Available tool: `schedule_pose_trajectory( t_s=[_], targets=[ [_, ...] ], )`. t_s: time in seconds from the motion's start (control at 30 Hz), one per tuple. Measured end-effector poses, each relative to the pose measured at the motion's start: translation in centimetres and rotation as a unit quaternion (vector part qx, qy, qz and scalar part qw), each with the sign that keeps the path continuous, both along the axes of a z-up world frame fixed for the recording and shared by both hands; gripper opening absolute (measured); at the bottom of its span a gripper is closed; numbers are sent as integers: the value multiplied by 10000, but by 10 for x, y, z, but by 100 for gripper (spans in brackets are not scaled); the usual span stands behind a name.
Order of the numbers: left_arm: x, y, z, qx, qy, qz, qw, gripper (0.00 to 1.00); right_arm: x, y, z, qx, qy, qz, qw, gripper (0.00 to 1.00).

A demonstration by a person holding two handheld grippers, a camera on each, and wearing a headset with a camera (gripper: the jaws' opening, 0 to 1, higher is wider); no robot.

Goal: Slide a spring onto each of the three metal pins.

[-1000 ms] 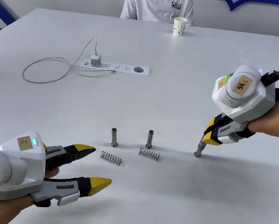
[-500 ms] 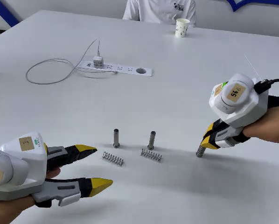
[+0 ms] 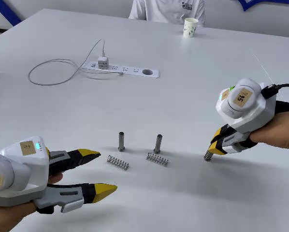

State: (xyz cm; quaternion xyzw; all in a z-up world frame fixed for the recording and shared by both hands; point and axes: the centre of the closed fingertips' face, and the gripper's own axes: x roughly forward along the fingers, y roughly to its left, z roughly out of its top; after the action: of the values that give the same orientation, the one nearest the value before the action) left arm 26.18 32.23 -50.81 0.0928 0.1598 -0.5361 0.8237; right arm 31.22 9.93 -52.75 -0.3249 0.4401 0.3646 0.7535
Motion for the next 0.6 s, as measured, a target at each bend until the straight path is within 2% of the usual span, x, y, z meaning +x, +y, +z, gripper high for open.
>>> schedule_pose_trajectory(
  t_s=[0.37, 0.6],
  targets=[
    [1, 0, -1, -8, 6, -13, 10000, 52, 0, 0, 1, 66, -30, -37, 10000, 19],
    [2, -1, 0, -21, -9, -19, 10000, 52, -2, 8, 13, 172, -152, -54, 9997, 20]
  ],
)
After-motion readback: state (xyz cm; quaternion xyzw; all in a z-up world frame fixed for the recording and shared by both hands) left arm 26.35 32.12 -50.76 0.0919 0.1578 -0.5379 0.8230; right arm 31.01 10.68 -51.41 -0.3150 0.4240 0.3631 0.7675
